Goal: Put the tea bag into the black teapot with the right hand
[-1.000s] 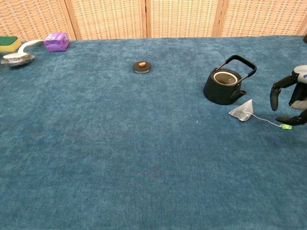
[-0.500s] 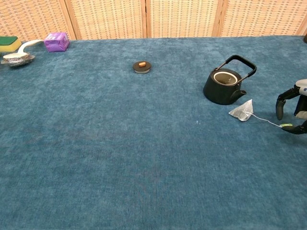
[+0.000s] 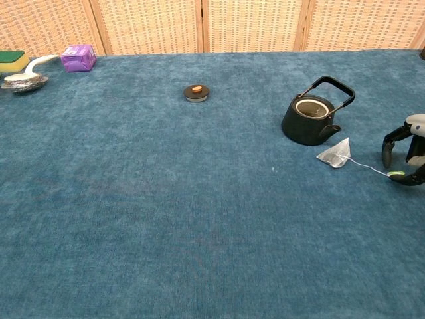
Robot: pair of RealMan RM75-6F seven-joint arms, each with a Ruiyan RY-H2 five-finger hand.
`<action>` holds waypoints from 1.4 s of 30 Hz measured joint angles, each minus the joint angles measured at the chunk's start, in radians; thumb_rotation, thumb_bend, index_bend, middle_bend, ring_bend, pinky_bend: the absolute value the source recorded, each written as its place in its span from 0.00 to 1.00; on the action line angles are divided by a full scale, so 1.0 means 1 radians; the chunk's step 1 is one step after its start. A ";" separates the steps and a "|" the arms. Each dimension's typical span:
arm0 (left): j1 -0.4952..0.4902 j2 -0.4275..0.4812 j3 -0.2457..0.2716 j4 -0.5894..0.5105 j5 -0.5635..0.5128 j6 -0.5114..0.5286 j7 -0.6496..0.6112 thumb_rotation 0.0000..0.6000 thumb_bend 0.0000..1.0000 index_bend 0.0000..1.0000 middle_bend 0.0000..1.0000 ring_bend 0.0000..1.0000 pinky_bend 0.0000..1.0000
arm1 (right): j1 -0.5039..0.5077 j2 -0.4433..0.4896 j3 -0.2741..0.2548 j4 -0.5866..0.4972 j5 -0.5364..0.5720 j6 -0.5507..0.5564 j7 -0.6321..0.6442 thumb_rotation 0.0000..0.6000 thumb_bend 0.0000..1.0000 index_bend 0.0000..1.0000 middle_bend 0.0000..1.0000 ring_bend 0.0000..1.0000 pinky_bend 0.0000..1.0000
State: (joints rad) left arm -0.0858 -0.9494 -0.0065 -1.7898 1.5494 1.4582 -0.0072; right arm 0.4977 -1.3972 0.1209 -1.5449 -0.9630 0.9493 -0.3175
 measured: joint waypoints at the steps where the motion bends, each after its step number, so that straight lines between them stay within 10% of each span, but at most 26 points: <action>1: 0.000 -0.001 0.000 0.001 0.000 0.000 -0.001 1.00 0.27 0.05 0.19 0.03 0.12 | 0.001 -0.001 -0.001 0.001 0.003 0.000 -0.002 1.00 0.41 0.48 1.00 1.00 1.00; 42: 0.005 -0.006 0.006 0.012 -0.003 0.007 -0.007 1.00 0.27 0.05 0.19 0.03 0.12 | 0.026 -0.016 -0.015 0.027 0.089 -0.001 -0.040 1.00 0.47 0.54 1.00 1.00 1.00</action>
State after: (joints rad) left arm -0.0812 -0.9552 -0.0005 -1.7775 1.5466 1.4656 -0.0143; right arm 0.5234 -1.4127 0.1064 -1.5174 -0.8737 0.9483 -0.3578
